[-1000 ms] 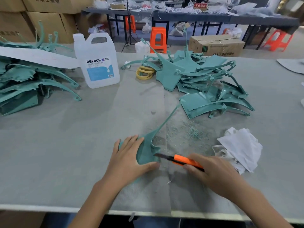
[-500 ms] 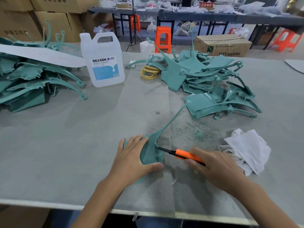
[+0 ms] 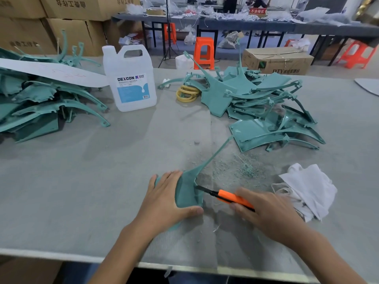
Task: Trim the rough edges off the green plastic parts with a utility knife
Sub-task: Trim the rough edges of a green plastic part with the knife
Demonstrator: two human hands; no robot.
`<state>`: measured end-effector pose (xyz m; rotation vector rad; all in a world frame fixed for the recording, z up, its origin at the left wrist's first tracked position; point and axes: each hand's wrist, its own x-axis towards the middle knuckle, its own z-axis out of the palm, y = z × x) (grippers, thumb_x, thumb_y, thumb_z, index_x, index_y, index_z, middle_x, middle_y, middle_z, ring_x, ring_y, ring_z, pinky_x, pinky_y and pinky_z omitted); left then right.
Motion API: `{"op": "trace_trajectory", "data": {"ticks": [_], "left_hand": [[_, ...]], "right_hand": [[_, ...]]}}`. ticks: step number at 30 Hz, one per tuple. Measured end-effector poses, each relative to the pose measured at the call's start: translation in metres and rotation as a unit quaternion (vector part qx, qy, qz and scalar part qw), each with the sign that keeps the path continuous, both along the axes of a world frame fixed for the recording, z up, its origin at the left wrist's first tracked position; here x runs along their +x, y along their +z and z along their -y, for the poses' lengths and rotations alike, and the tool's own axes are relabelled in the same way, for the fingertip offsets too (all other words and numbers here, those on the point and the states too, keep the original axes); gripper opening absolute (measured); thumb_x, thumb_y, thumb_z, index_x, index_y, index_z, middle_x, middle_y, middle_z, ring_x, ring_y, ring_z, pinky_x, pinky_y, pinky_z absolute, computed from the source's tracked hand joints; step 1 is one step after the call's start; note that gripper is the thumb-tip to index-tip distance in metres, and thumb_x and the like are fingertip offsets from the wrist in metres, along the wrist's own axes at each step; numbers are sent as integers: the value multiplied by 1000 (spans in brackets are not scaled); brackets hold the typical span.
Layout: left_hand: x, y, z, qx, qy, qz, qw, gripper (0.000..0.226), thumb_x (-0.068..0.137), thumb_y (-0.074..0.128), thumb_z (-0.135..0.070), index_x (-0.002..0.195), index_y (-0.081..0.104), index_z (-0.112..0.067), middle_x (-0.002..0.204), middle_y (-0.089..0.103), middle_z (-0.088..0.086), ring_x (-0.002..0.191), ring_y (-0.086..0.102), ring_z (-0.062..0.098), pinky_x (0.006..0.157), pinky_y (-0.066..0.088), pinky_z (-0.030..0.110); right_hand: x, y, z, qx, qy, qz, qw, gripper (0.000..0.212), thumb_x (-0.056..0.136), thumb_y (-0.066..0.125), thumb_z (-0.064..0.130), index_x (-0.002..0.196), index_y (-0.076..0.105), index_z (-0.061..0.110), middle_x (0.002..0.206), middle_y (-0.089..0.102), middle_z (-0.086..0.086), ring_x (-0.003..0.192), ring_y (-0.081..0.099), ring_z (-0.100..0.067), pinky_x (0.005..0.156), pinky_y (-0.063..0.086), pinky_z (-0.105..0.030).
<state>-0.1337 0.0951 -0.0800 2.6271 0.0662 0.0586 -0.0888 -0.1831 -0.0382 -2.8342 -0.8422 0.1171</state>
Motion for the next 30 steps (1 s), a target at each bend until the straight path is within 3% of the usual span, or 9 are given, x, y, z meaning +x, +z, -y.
{"op": "trace_trajectory", "data": {"ticks": [5,8,10,14,17,22,25,27,30], "left_hand": [[1,9,-3,84,-15,-46,995,114,64,39,-99,157,22,-36,167,9,-4,152,-1,13,123,-3,37],[-3,16,4,148,24,-66,987,107,64,34,-99,155,24,-44,154,20,3,138,16,24,113,20,41],[-7,18,16,151,33,-87,984,104,66,30,-98,154,23,-43,149,27,2,132,22,26,107,25,42],[-5,16,37,167,86,-53,981,91,74,26,-91,150,30,-42,155,29,-1,138,25,28,112,24,47],[1,11,17,116,19,-58,991,79,83,42,-77,154,23,-48,168,12,-7,153,7,18,122,10,45],[1,8,-24,44,22,-53,997,112,63,56,-87,155,23,-33,169,4,-4,153,3,16,122,14,39],[5,8,-33,54,-15,-71,996,111,57,56,-82,153,24,-36,169,5,-7,153,3,13,120,17,37],[6,8,-40,64,-42,-79,994,110,56,58,-81,152,24,-40,169,5,-10,154,2,12,121,16,36],[7,8,-44,51,-41,-89,994,121,51,47,-102,153,27,-40,168,4,-16,154,1,9,123,13,36]], "right_hand": [[0,0,0,37,-23,43,998,40,93,29,71,98,47,37,66,51,14,55,48,-5,50,29,-25],[-4,-3,3,140,-49,14,989,38,89,32,74,97,49,41,62,56,17,55,55,-1,54,44,-28],[-6,-3,6,156,-48,11,986,30,89,33,73,105,46,51,64,59,19,58,59,-1,55,44,-24],[-9,-4,6,167,-32,-11,985,28,92,35,71,109,48,52,84,62,28,68,61,2,53,36,-17],[-7,-4,7,160,-34,-2,986,32,94,36,70,115,49,50,75,61,22,70,60,4,53,36,-17],[0,1,4,79,2,-2,997,42,93,24,74,118,45,47,73,58,21,63,55,2,59,46,-24],[4,4,-5,44,37,-24,998,33,97,30,70,117,44,48,72,55,20,62,52,3,55,36,-20],[6,6,-11,38,54,-48,997,26,99,36,66,113,45,47,73,55,19,64,53,0,57,39,-23],[5,3,-18,20,75,-73,994,22,99,40,61,111,46,44,78,57,17,69,56,-5,63,44,-29]]}}
